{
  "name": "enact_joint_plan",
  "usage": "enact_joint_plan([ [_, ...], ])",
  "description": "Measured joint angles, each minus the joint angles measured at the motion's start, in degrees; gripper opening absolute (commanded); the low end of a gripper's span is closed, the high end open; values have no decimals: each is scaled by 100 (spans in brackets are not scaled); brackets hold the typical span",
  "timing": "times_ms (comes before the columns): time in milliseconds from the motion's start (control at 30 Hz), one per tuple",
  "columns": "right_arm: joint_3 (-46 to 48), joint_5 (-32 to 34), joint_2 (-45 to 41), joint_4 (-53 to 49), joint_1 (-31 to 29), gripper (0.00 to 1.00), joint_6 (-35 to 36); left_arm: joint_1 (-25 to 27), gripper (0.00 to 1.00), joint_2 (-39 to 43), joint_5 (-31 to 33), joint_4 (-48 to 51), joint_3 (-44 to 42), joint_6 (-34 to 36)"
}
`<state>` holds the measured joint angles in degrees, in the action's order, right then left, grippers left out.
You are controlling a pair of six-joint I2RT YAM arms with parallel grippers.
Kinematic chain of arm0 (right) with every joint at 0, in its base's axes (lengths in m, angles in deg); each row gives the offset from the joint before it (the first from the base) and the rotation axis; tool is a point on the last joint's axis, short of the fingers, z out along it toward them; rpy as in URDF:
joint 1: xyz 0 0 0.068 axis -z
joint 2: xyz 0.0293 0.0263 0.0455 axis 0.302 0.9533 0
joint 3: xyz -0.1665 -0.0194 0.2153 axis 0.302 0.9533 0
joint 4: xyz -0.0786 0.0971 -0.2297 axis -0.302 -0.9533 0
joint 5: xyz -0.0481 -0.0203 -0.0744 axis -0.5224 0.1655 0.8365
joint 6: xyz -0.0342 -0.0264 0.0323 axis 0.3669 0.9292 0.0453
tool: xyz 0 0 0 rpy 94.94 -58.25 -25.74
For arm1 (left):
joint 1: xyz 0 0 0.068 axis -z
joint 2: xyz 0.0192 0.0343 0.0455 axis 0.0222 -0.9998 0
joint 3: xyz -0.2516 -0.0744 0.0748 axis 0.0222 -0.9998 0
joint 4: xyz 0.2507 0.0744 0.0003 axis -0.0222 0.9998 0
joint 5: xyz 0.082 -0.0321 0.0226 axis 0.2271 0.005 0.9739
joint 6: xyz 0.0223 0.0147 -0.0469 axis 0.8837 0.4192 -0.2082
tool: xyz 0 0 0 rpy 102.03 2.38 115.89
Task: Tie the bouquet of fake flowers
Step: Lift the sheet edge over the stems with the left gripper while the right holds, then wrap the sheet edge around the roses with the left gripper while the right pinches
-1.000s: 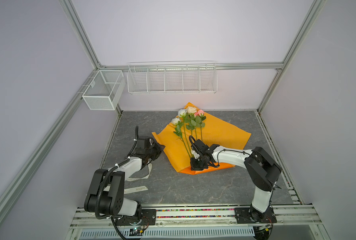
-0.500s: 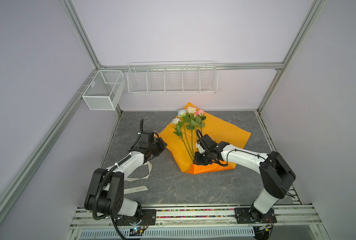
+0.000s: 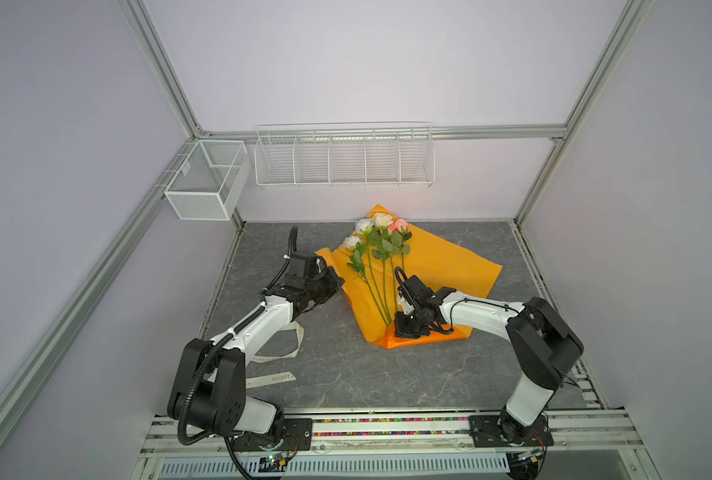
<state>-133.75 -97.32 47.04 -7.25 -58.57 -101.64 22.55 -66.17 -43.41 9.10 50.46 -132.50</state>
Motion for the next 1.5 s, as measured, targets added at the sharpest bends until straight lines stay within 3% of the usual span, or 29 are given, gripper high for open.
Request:
enact_joint_plan([
  [467,289,-490,33,433,249,18,20,984,0,-1639,-94,170,1996,22],
  [800,625,-785,-149,863,413,23,-48,1266,0,-2791,-76,446,3195,63],
  [1133,1231,-918,-1292,1069,1067,34,-240,1364,0,-3460,-94,807,3751,153],
  [1200,1364,-909,-1526,1069,1189,42,-278,1388,0,-3543,-98,839,3818,155],
  [1367,1738,-721,-2284,1067,1338,74,-542,1486,0,-3810,-120,973,4131,203],
  [1500,1939,-726,-2903,1222,1322,79,-726,1576,0,-3960,-142,1025,4297,229],
])
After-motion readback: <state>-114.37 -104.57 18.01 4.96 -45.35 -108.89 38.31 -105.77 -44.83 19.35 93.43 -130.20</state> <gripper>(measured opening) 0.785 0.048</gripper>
